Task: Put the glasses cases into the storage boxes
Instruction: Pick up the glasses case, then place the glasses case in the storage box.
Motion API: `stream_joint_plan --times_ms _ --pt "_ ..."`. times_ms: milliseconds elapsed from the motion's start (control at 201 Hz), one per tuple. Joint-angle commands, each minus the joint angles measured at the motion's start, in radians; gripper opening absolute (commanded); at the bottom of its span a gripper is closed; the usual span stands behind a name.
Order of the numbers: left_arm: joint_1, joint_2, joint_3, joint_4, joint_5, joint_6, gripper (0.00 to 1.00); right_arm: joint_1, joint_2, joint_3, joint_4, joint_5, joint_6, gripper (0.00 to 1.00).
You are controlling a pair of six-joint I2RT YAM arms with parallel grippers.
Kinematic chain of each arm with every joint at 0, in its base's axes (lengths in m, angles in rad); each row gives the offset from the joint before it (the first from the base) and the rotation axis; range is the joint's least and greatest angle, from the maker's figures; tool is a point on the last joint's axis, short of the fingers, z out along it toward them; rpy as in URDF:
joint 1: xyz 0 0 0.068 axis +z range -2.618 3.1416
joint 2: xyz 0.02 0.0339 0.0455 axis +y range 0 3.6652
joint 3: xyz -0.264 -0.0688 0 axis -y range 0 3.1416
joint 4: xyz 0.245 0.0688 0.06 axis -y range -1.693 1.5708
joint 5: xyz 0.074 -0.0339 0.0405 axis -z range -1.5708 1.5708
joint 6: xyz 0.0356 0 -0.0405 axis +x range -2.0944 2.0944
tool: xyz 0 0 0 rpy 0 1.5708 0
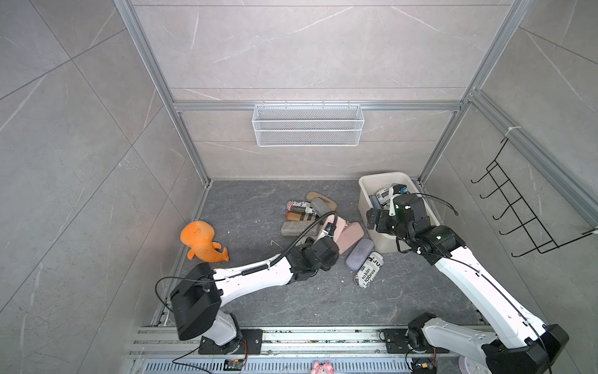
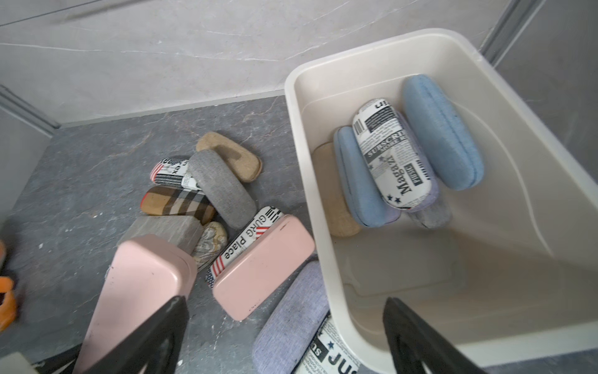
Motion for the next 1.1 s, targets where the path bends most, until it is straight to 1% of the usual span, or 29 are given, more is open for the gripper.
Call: stream_joint_plan --times_ms 0,110,174,244,349,449,558,643,698,788,922,1057,1092 --pt "0.058 -0.117 -0.099 0.153 0.052 -0.091 0.6 0.0 0.019 0.029 0.047 -0.13 0.005 0.95" --pt "0.108 -0.206 -0.199 0.211 0.09 -0.127 0.6 0.015 0.043 0.021 0.074 -0.191 0.017 0.93" --pt "0.144 -0.253 -0.257 0.255 0.132 -0.149 0.6 0.03 0.061 0.022 0.092 -0.22 0.03 0.93" --pt "0.183 -0.296 -0.313 0.306 0.187 -0.172 0.6 0.041 0.086 0.023 0.124 -0.28 0.051 0.93" --pt "0.202 -0.332 -0.365 0.358 0.226 -0.188 0.6 0.068 0.128 0.026 0.192 -0.373 0.093 0.93" --pt "0.21 -0.362 -0.421 0.453 0.26 -0.205 0.6 0.106 0.17 0.044 0.236 -0.423 0.117 0.94" --pt "0.223 -0.38 -0.438 0.5 0.292 -0.208 0.6 0.131 0.203 0.04 0.3 -0.462 0.152 0.97" --pt "0.225 -0.384 -0.436 0.534 0.34 -0.207 0.6 0.151 0.256 0.058 0.319 -0.5 0.158 0.97" --pt "0.226 -0.384 -0.436 0.558 0.351 -0.217 0.6 0.168 0.283 0.067 0.344 -0.521 0.172 0.97" --pt "0.237 -0.381 -0.434 0.593 0.372 -0.239 0.6 0.192 0.32 0.071 0.374 -0.519 0.195 0.97" --pt "0.239 -0.354 -0.408 0.607 0.399 -0.249 0.59 0.206 0.364 0.075 0.41 -0.555 0.217 0.88" --pt "0.24 -0.339 -0.399 0.637 0.418 -0.26 0.59 0.219 0.386 0.072 0.424 -0.55 0.229 0.79" --pt "0.239 -0.343 -0.398 0.644 0.423 -0.259 0.59 0.22 0.39 0.071 0.428 -0.547 0.233 0.74"
